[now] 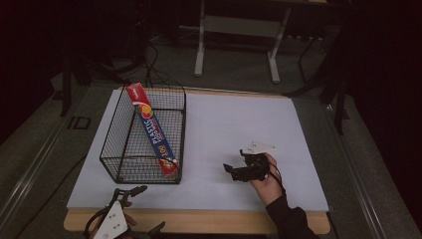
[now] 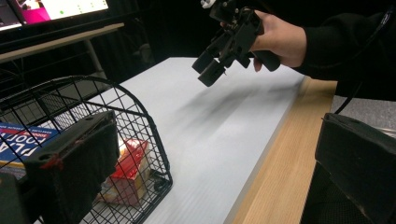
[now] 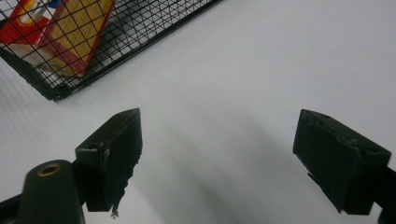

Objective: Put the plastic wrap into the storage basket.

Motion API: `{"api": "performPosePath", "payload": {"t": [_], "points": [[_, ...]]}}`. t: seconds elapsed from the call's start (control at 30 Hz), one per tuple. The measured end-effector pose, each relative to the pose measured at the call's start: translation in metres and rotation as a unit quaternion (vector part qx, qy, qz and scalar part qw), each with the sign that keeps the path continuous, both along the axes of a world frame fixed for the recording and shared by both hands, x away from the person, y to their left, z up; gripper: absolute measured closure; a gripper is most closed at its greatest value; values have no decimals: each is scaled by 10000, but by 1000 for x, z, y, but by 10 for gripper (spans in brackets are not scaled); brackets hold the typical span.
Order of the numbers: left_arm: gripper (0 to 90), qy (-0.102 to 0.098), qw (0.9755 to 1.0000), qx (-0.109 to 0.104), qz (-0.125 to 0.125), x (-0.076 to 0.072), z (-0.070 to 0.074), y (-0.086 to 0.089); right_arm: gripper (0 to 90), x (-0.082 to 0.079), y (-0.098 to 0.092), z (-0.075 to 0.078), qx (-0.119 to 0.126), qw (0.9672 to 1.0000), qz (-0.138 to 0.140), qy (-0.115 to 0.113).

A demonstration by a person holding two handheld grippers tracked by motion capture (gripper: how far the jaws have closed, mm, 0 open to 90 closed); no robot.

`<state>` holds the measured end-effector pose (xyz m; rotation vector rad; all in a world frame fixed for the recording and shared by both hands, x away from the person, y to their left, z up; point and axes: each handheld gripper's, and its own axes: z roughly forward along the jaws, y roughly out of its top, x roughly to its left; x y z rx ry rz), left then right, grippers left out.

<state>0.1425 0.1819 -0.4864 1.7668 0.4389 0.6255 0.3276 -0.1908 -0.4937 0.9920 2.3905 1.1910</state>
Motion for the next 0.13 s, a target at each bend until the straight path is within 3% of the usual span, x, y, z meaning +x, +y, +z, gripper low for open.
{"api": "performPosePath", "payload": {"t": [0.13], "points": [[2, 4, 10000, 19, -26, 0, 0, 0, 157, 1, -1, -1, -21, 10000, 5, -18]]}}
